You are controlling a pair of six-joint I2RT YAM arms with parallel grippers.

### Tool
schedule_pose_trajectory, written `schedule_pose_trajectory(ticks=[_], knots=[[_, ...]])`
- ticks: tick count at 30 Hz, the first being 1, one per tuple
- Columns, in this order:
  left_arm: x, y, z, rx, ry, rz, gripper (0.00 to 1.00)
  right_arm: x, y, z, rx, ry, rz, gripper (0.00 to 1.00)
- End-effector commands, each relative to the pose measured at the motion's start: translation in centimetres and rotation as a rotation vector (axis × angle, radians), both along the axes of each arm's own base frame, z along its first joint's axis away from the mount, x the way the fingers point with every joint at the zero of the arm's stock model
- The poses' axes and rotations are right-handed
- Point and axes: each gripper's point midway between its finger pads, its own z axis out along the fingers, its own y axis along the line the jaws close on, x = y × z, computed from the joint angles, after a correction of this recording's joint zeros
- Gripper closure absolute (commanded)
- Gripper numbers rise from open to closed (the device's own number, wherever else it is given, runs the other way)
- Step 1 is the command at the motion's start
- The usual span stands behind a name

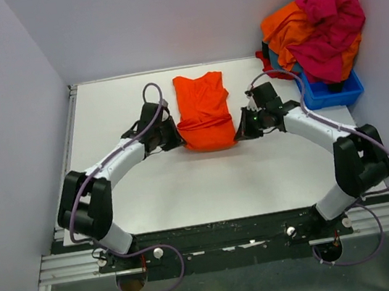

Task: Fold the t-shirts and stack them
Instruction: Grab one side of the 2/3 rectangular tshirt with both arms, then fold the long partially folded tshirt into a neat square

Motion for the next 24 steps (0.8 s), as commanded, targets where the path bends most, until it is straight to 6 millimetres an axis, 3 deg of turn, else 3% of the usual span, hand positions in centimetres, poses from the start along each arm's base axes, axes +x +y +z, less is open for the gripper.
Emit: schedule_pose_trajectory(ticks=[1,3,10,15,20,24], knots=[[0.2,0.7,7.3,-0.005,-0.146,0.0,1.0,-0.5,-1.0,6.1,-0.011,-0.121,-0.016,0.99],[-0.8,0.9,8.2,-0.027,-0.162,-0.005,1.0,-1.7,-1.2,6.9,0.009,-0.134,-0.014,0.99],[-7.3,0.4,6.1,-0.069,-0.103,-0.042,1.0,-8.3,-2.3,3.0,0.053,-0.034,0.012,0.99],[-10.8,0.2,6.0,-0.086,-0.075,-0.082,1.0,-11.9,-3.2,3.2,0.075,-0.037,0.024,0.99],[-12.5,0.9,6.0,-0.081,-0.066,-0.078,1.0,-13.8,-4.0,4.1,0.082,-0.057,0.02,0.99],[-11.7,1.1,8.1,-0.066,-0.119,-0.073,1.0,-12.6,-4.4,6.4,0.06,-0.12,-0.005,0.99]])
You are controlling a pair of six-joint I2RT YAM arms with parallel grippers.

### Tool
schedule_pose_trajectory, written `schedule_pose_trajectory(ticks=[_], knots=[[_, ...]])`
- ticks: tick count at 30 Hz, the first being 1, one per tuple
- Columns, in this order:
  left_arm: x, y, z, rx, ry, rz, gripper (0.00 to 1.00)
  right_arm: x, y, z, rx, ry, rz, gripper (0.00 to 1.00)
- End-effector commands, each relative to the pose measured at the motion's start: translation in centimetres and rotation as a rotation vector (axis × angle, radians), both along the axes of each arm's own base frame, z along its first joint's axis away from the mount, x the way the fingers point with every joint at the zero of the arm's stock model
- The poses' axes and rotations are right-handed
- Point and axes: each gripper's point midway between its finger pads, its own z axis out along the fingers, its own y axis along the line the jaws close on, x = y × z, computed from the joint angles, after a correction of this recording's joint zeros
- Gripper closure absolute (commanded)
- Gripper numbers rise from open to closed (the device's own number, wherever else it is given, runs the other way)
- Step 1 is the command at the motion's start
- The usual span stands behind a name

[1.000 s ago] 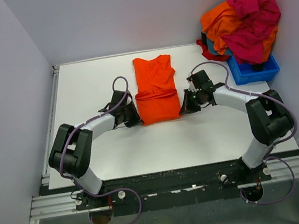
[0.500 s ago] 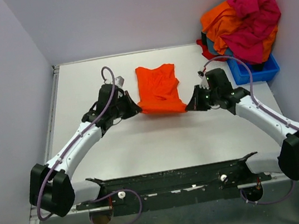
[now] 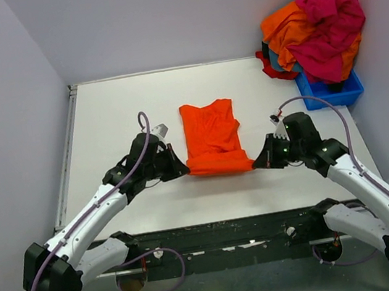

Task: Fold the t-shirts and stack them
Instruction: Fold the long partially folded tshirt into a neat square

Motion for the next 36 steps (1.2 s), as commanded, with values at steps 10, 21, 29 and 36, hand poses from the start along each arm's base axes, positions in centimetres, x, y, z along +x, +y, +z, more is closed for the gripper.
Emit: schedule_pose_trajectory(ticks=[10,21,29,36], knots=[[9.2,1.5,4.9,0.095,-0.113,0.105,1.0,9.8,-0.9,5.2,-0.199,-0.102,-0.153,0.99],[18.4,1.8,1.3,0.092,-0.023,0.143,1.0,18.9,0.8,2.9,-0.252,-0.021,-0.16,0.99],[15.9,2.0,3.4,0.048,-0.055,0.127,1.0,15.9,1.2,3.9,-0.179,-0.035,-0.108,0.99],[10.2,1.8,3.7,0.039,-0.05,0.083,1.0,9.7,0.6,2.7,-0.115,0.012,-0.055,0.99]])
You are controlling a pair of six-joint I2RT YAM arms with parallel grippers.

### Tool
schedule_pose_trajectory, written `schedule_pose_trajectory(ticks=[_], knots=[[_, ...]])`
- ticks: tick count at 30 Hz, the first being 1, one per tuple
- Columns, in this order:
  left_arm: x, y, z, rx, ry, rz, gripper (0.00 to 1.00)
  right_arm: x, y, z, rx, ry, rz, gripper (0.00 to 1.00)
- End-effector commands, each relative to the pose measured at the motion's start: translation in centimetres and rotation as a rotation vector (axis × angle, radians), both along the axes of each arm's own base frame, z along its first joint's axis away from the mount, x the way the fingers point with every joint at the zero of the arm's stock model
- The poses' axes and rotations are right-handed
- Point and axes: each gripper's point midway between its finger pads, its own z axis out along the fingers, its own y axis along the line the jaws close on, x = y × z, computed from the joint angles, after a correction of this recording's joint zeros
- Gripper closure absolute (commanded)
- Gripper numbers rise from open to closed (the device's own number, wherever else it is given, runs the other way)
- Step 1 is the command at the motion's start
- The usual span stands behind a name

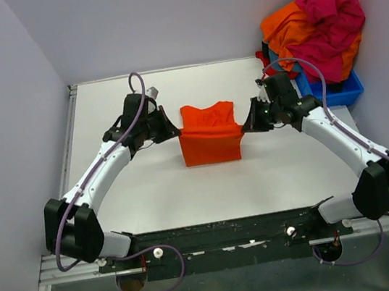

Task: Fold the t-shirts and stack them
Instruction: Fold the long partially folded tshirt into a neat square

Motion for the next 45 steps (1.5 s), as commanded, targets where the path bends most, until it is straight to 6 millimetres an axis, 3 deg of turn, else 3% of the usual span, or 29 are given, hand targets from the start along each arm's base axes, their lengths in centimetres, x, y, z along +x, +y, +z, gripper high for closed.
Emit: schedule_pose_trajectory(ticks=[1,11,18,22,29,37,41,45], knots=[[-4.0,0.4,0.1,0.006,0.008,-0.025,1.0,-4.0,-0.7,-0.5,0.036,0.039,0.036,0.99],[-10.7,-0.5,-1.7,-0.009,0.052,-0.092,1.0,-11.9,-1.9,-2.0,0.113,0.106,0.057,0.99],[-12.9,-1.7,-3.2,-0.01,0.086,-0.127,1.0,-14.1,-2.4,-3.8,0.129,0.142,0.047,0.99],[-13.3,-1.8,-2.1,-0.021,0.072,-0.13,1.0,-13.7,-2.5,-3.0,0.123,0.117,0.041,0.99],[-14.1,-2.6,0.8,-0.082,0.054,-0.164,1.0,-12.3,-3.1,0.8,0.101,0.026,0.012,0.99],[-15.0,-2.7,-0.6,-0.099,0.086,-0.185,1.0,-13.2,-2.9,-1.1,0.118,0.056,0.019,0.99],[-14.1,-3.0,0.5,-0.087,0.059,-0.188,1.0,-11.8,-3.1,0.5,0.103,0.008,-0.006,0.99],[-11.8,-3.6,0.8,-0.051,0.047,-0.186,1.0,-9.7,-3.0,1.5,0.074,-0.011,-0.021,0.99]])
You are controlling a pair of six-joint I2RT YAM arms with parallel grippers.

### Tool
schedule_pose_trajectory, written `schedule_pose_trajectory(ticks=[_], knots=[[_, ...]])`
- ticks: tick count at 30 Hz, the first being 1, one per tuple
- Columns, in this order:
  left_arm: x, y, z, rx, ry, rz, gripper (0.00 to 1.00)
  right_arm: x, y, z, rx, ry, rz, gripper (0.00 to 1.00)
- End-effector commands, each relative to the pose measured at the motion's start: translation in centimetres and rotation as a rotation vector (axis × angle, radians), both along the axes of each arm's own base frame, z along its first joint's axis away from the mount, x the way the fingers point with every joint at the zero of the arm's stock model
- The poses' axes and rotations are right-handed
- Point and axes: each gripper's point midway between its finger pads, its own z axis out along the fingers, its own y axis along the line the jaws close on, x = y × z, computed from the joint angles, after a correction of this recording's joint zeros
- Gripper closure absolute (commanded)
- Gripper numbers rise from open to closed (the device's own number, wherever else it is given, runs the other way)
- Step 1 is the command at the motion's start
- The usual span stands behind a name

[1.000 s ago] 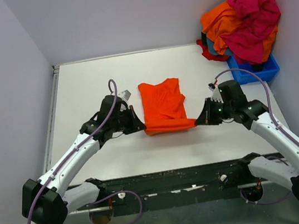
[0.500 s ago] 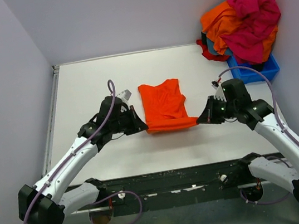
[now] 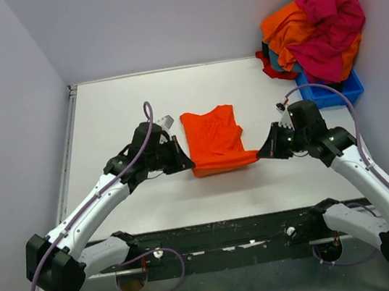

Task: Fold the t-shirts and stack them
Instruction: Fold the long partially folded tshirt into a neat square

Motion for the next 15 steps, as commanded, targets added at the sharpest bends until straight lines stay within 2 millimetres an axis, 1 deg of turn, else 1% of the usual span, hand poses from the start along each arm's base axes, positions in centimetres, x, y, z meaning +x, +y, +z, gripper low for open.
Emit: schedule_pose_trajectory(ticks=[1,6,7,9,12,15], knots=[[2.8,-0.6,1.3,0.03,-0.034,0.001,1.0,3.0,-0.4,1.7,-0.048,-0.044,-0.053,0.99],[6.5,-0.4,1.9,0.038,-0.041,0.043,1.0,6.6,-0.1,2.1,-0.097,-0.056,-0.075,0.99],[7.2,-0.2,1.8,0.046,-0.038,0.056,1.0,7.4,0.1,1.9,-0.105,-0.055,-0.074,0.99],[8.8,0.2,1.5,0.057,-0.031,0.074,1.0,9.2,0.5,2.1,-0.111,-0.056,-0.081,0.99],[11.3,1.0,0.5,0.073,-0.013,0.112,1.0,11.7,1.0,1.2,-0.133,-0.03,-0.084,0.99],[14.0,1.3,-0.7,0.067,0.005,0.141,1.0,14.3,1.4,0.3,-0.148,-0.002,-0.083,0.99]])
